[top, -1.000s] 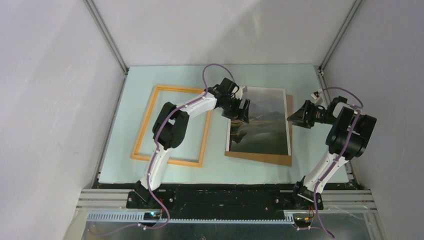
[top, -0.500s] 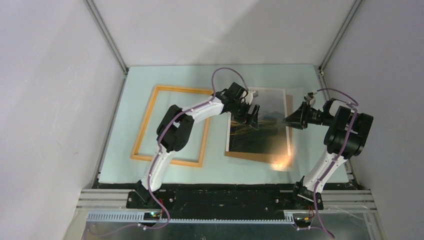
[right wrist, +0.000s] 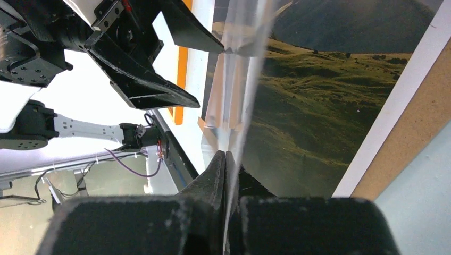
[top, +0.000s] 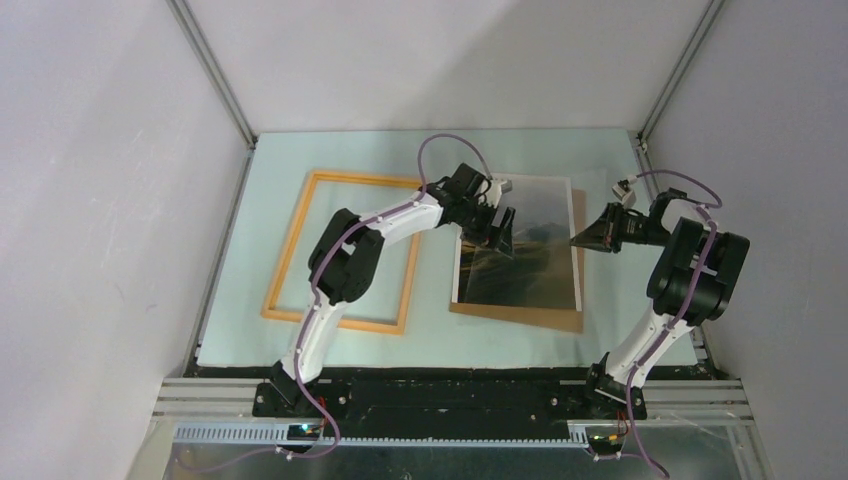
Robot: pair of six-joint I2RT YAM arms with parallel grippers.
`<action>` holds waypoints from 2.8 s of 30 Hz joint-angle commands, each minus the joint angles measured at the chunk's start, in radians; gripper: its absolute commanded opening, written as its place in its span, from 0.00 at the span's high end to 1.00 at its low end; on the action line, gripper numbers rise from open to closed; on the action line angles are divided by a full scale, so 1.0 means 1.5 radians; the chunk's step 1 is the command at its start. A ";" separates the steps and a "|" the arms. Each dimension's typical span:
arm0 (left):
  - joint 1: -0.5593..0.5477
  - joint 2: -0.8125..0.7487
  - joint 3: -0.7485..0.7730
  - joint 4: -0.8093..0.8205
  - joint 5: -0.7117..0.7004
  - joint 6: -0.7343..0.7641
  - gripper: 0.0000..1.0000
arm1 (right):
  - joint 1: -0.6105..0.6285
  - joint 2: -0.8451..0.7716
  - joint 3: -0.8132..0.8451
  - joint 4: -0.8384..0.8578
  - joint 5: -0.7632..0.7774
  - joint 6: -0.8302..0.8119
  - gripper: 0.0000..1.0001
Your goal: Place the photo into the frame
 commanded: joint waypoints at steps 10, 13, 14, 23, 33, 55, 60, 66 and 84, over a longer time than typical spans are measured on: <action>0.111 -0.200 -0.101 -0.006 0.004 0.083 0.00 | 0.015 -0.067 0.020 0.042 -0.057 0.110 1.00; 0.130 -0.238 -0.131 -0.006 0.006 0.103 0.00 | 0.025 -0.088 0.020 0.068 -0.083 0.152 1.00; 0.138 -0.254 -0.145 -0.006 0.006 0.108 0.00 | 0.032 -0.092 0.020 0.074 -0.088 0.161 1.00; 0.180 -0.319 -0.208 -0.005 0.006 0.110 0.01 | 0.073 -0.153 0.010 0.194 -0.141 0.320 1.00; 0.236 -0.365 -0.253 -0.006 0.054 0.117 0.01 | 0.135 -0.204 -0.006 0.439 -0.156 0.557 1.00; 0.288 -0.399 -0.284 0.088 0.275 0.058 0.00 | 0.258 -0.197 -0.017 0.911 -0.096 0.971 1.00; 0.288 -0.406 -0.297 0.118 0.301 0.022 0.02 | 0.275 -0.188 -0.019 0.937 -0.074 0.982 1.00; 0.288 -0.428 -0.320 0.152 0.325 -0.013 0.14 | 0.282 -0.188 -0.019 0.901 -0.042 0.935 1.00; 0.316 -0.456 -0.349 0.242 0.330 -0.115 0.59 | 0.301 -0.179 -0.026 0.729 0.002 0.742 1.00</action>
